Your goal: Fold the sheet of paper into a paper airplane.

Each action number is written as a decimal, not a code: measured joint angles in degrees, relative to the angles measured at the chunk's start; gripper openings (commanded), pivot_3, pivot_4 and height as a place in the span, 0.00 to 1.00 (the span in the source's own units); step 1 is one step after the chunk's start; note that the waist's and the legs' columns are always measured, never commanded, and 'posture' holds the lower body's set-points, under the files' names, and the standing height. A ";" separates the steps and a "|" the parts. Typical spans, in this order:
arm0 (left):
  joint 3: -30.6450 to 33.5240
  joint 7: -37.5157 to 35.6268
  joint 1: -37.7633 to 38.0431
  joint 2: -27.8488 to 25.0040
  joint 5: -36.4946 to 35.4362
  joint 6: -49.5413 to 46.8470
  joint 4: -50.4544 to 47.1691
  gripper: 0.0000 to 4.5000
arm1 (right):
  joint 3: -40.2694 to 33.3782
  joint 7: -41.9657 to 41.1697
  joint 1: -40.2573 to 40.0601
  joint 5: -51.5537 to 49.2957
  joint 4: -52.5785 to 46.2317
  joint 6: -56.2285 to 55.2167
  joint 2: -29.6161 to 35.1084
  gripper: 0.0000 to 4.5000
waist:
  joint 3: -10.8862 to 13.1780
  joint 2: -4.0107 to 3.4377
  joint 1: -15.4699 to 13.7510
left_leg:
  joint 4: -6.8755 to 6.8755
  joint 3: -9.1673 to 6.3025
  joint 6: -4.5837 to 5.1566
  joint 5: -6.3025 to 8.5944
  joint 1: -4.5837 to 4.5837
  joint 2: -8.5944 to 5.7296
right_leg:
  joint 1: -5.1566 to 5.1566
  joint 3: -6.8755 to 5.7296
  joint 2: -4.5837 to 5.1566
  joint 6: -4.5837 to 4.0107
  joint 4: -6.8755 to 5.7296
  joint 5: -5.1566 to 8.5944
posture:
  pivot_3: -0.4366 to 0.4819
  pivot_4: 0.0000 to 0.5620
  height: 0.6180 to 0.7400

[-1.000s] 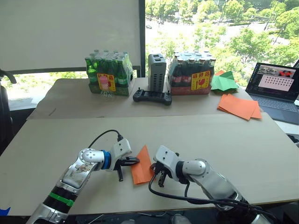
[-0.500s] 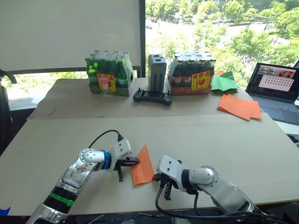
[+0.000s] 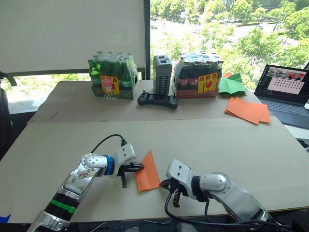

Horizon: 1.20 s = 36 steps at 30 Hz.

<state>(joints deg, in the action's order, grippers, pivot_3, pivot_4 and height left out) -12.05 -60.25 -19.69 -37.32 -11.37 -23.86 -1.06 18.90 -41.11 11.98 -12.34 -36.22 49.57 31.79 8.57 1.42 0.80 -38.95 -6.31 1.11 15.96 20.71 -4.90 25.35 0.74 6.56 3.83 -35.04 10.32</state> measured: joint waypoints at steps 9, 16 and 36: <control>-0.19 -6.59 -6.13 -3.81 3.10 13.42 7.62 0.24 | -2.87 3.74 -1.36 -1.46 -0.62 0.26 -1.67 0.00 | 0.25 0.10 -0.63 | -0.08 0.06 -0.02 -0.03 0.64 -0.16 | 0.73 0.01 0.11 -0.74 0.01 -0.51 | 0.48 0.27 0.66; -4.08 -13.43 -19.69 -1.92 9.74 46.61 27.07 0.77 | -3.76 6.32 -1.13 -1.97 0.49 0.27 -3.02 0.00 | 0.31 0.17 -1.52 | -0.19 0.09 -0.06 -0.07 0.86 -0.15 | 0.84 -0.07 0.10 -0.86 0.05 -0.62 | 0.48 0.27 0.66; -9.73 -21.75 -34.80 10.02 15.72 79.89 58.48 0.74 | -5.70 11.55 -2.53 -2.45 -1.24 2.78 -3.06 0.00 | 0.34 0.23 -0.36 | -1.04 0.16 0.27 0.08 1.28 -0.20 | 0.85 -0.06 0.01 -0.57 -0.12 -0.77 | 0.48 0.27 0.66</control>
<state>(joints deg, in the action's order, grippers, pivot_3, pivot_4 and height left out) -21.78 -82.00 -54.49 -27.30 4.36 56.03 57.41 13.20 -29.57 9.45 -14.78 -37.46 52.35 28.73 8.91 1.64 0.44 -39.98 -6.16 1.38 16.04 21.99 -5.10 26.20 0.69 6.56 3.26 -35.15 9.55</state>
